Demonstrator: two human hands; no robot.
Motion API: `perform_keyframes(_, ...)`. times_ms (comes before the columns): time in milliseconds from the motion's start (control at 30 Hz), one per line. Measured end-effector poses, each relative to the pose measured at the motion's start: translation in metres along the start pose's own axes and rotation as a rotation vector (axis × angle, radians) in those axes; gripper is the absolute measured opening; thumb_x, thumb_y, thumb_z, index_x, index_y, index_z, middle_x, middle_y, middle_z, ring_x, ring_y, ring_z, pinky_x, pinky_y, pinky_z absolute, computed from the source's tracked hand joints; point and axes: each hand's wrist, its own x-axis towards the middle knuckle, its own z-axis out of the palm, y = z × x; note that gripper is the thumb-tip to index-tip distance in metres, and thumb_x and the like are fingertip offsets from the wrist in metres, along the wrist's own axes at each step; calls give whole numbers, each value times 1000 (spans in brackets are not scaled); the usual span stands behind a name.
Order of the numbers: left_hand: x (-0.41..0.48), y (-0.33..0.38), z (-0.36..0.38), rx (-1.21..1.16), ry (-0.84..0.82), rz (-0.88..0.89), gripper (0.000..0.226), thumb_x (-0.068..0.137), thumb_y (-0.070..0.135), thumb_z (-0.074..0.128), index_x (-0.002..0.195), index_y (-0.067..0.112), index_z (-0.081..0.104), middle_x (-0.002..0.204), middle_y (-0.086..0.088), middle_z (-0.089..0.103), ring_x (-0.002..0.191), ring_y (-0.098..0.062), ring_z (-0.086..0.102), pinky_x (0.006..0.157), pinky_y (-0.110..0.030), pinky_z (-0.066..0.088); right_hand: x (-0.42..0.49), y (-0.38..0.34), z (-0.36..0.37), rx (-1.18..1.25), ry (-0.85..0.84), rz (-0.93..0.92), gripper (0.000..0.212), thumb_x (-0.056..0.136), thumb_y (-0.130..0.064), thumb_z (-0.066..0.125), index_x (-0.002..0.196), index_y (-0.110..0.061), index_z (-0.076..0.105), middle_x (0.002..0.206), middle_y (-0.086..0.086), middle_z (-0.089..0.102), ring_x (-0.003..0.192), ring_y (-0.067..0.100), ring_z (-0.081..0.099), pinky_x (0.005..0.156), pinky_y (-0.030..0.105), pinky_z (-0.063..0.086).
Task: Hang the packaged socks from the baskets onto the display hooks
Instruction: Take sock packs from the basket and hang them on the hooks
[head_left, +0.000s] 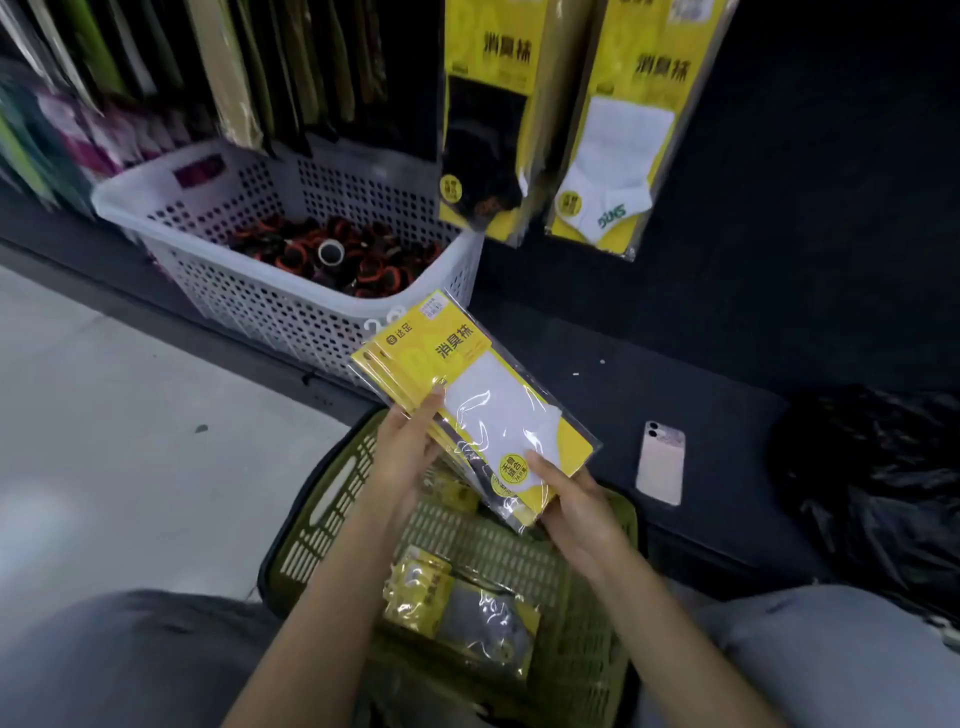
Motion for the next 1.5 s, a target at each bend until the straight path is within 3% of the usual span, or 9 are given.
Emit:
perform_keyframes(133, -9, 41, 29, 84, -55, 225, 22, 88, 31, 64, 109, 25, 66, 106, 6, 72, 100, -14, 68, 82, -28, 52, -11, -44, 10, -167, 32, -132, 81, 68, -26, 79, 138, -20, 37, 122, -3, 65, 103, 16, 68, 88, 34, 53)
perform_keyframes(233, -16, 77, 47, 210, -126, 371, 16, 87, 34, 64, 102, 30, 68, 98, 14, 73, 88, 1, 68, 69, -10, 51, -14, -90, 21, -372, 102, -298, 81, 81, -27, 74, 145, -27, 25, 138, -2, 47, 123, 15, 51, 105, 34, 40)
perform_keyframes(400, -25, 125, 80, 316, -236, 514, 19, 85, 27, 68, 104, 25, 66, 97, 16, 73, 92, 0, 67, 70, -8, 48, -29, -170, 71, -429, -20, -704, 45, 84, -17, 71, 125, -27, 53, 121, -6, 61, 106, 2, 62, 80, 14, 50)
perform_keyframes(500, -28, 145, 93, 324, -227, 576, 16, 82, 28, 71, 97, 27, 67, 88, 21, 72, 82, 7, 66, 62, -3, 45, -37, -197, 90, -408, -34, -815, 35, 82, -13, 72, 112, -26, 59, 103, -3, 68, 92, 5, 67, 74, 16, 53)
perform_keyframes(733, -24, 173, 110, 381, -200, 636, 34, 74, 44, 71, 99, 23, 67, 88, 11, 73, 81, 0, 68, 70, -14, 51, -38, -223, 98, -283, -76, -759, 21, 86, -15, 68, 107, -16, 65, 98, -2, 75, 89, 13, 72, 64, 19, 55)
perform_keyframes(1033, -4, 192, 105, 282, -114, 672, 15, 88, 45, 55, 85, 33, 63, 72, 14, 64, 63, 4, 57, 53, 0, 40, -24, -251, 94, -263, 50, -763, 13, 94, -17, 57, 104, -15, 65, 94, 0, 75, 88, 16, 72, 80, 34, 57)
perform_keyframes(1167, 7, 211, 99, 322, -43, 713, 16, 89, 46, 54, 78, 35, 57, 77, 8, 57, 64, 1, 53, 57, -10, 40, -15, -275, 95, -273, 106, -783, 10, 94, -17, 58, 99, -15, 66, 92, 2, 75, 87, 19, 72, 80, 36, 57)
perform_keyframes(1367, 16, 226, 95, 337, 1, 709, 23, 88, 51, 52, 73, 34, 47, 71, 15, 44, 62, 3, 40, 59, -14, 33, 6, -292, 103, -384, 136, -773, 12, 94, -15, 58, 102, -11, 65, 95, 6, 73, 79, 15, 70, 60, 21, 55)
perform_keyframes(1500, 19, 226, 92, 319, 26, 699, 26, 88, 51, 52, 71, 32, 46, 65, 15, 43, 55, 4, 44, 55, -14, 34, 20, -294, 106, -368, 163, -746, 11, 94, -13, 57, 99, -7, 65, 100, 13, 71, 82, 20, 69, 70, 30, 55)
